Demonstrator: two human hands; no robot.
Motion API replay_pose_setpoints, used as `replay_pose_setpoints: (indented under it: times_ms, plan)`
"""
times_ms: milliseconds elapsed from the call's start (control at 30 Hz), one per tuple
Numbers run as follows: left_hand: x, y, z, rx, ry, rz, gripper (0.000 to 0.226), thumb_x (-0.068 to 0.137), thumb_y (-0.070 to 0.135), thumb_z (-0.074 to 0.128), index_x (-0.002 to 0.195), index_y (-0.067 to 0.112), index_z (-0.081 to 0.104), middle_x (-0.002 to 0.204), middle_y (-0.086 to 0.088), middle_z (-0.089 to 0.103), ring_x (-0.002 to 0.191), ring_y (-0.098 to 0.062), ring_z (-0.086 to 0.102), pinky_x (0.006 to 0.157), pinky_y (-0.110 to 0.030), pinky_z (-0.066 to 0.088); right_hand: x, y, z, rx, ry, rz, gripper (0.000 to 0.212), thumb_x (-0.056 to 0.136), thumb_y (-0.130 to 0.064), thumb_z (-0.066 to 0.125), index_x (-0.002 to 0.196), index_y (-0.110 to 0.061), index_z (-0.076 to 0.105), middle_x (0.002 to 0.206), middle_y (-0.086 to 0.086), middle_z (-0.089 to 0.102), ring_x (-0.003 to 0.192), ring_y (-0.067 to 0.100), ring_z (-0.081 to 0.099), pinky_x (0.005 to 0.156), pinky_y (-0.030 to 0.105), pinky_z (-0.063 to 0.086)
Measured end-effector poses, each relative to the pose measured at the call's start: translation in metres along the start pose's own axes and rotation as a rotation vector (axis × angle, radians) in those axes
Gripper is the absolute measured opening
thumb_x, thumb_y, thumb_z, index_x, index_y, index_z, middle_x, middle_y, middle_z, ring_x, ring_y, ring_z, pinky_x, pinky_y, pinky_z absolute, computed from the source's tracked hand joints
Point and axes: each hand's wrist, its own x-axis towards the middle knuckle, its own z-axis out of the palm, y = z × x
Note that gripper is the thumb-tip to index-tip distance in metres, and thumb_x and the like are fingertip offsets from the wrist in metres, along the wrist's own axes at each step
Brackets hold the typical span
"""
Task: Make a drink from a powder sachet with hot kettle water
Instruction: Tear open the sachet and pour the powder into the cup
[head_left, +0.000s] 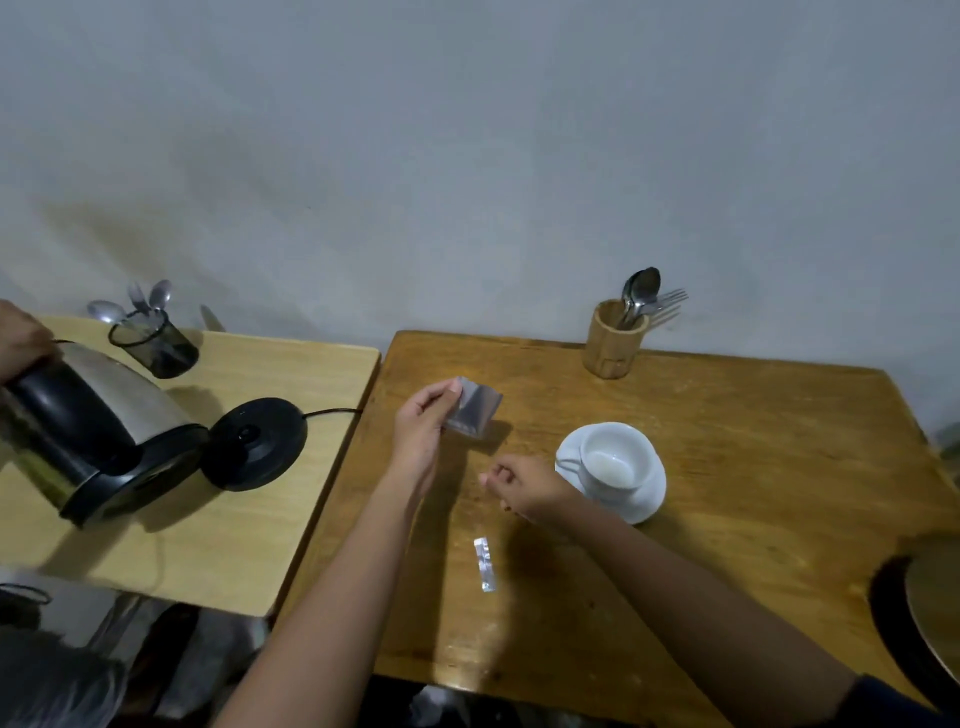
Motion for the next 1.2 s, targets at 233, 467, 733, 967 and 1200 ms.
replay_pose_setpoints:
  times_ms: [233,467,733,967,1200]
  plan:
    - [-0.005,0.003,0.077,-0.086,-0.13,-0.026,0.01,0.086,0.006,0.059,0.087,0.013,0.067,0.085,-0.003,0.065,0.081,-0.012,0.057,0.082,-0.026,0.045,-0.027,-0.003,-0.059,0.441,0.279,-0.081,0.007,0.088,-0.018,0.062,0.087,-0.017,0.055,0.072,0.001,0.055,0.063,0.011,0.057,0.057,0.021,0.046]
    - [-0.014,0.0,0.134,0.105,-0.276,0.001,0.02,0.085,0.012,0.062,0.103,0.004,0.065,0.087,-0.002,0.066,0.083,-0.013,0.06,0.082,-0.027,0.048,-0.053,0.03,-0.108,0.565,0.563,-0.042,0.014,0.088,-0.013,0.062,0.075,-0.011,0.056,0.066,0.005,0.061,0.05,-0.001,0.058,0.053,0.016,0.049]
    - [-0.01,-0.015,0.16,0.489,-0.533,0.026,0.018,0.083,0.007,0.064,0.093,0.016,0.053,0.08,0.0,0.064,0.078,-0.01,0.061,0.078,-0.024,0.05,-0.078,0.06,-0.144,0.809,0.659,0.049,0.006,0.092,-0.01,0.054,0.097,-0.007,0.053,0.081,0.003,0.062,0.063,0.002,0.061,0.055,0.012,0.052]
    - [-0.001,-0.023,0.158,0.794,-0.655,0.057,0.042,0.076,-0.002,0.067,0.109,0.018,0.048,0.082,-0.002,0.054,0.072,-0.012,0.054,0.065,-0.018,0.047,-0.071,0.07,-0.149,0.457,0.515,0.144,0.008,0.09,-0.009,0.057,0.086,-0.014,0.052,0.069,0.0,0.057,0.063,0.014,0.055,0.062,0.031,0.05]
    - [0.005,-0.032,0.16,1.158,-0.697,0.252,0.016,0.082,0.004,0.058,0.096,0.009,0.066,0.084,-0.001,0.058,0.078,-0.014,0.051,0.059,-0.016,0.037,-0.058,0.073,-0.146,-0.02,0.397,0.096,0.014,0.085,-0.005,0.057,0.076,-0.01,0.049,0.059,-0.003,0.04,0.056,0.011,0.034,0.052,0.023,0.031]
